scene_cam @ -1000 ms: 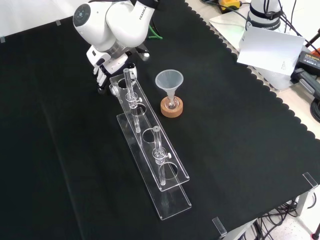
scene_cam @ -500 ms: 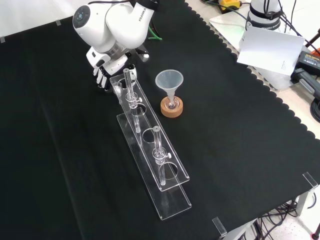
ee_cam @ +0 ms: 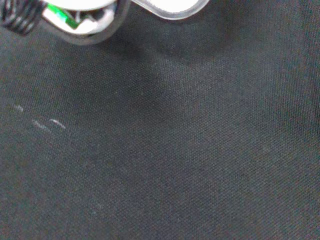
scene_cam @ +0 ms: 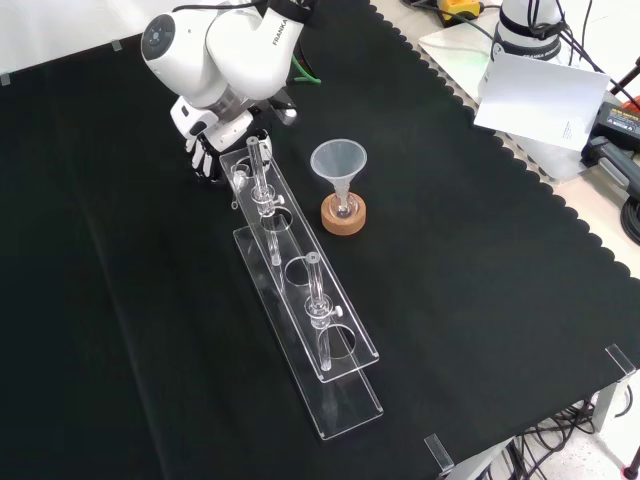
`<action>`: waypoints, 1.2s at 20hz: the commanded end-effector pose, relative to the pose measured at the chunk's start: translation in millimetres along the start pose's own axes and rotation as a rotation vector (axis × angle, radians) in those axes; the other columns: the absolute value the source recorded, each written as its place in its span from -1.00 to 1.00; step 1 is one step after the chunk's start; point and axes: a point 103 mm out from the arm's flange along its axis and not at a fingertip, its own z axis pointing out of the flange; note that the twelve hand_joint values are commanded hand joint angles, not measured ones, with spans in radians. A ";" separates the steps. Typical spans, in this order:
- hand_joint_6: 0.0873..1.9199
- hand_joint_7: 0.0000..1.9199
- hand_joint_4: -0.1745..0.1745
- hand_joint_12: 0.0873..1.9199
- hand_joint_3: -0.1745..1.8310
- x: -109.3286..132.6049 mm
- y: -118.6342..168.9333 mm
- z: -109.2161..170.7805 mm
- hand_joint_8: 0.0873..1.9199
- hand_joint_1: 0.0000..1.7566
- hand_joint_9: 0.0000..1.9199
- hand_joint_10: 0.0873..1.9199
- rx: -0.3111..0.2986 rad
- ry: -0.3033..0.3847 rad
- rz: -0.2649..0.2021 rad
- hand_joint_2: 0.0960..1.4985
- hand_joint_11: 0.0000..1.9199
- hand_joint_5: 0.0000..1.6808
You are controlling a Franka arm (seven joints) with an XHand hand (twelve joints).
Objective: Pick up the weighing funnel.
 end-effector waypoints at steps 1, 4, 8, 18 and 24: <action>-0.24 -0.48 0.20 0.32 -0.21 5.5 4.2 1.5 -0.33 0.03 -0.16 -0.53 0.022 -0.011 0.017 -0.27 -0.48 -0.03; -0.23 -0.47 0.20 0.32 -0.21 7.1 5.1 1.7 -0.33 0.03 -0.16 -0.53 0.006 -0.028 0.023 -0.27 -0.48 -0.02; -0.31 -0.37 0.94 0.29 -0.26 6.7 1.1 -4.0 -0.35 0.24 -0.08 -0.54 -0.053 -0.065 0.033 -0.12 -0.42 0.41; -0.49 -0.28 1.00 0.13 -0.27 -10.9 -19.9 -59.8 -0.38 0.28 0.06 -0.65 -0.084 -0.075 0.067 -0.15 -0.21 0.56; -0.52 -0.28 1.00 0.10 -0.29 -27.6 -40.9 -83.0 -0.37 0.28 0.07 -0.68 -0.044 -0.094 0.112 -0.14 -0.16 0.57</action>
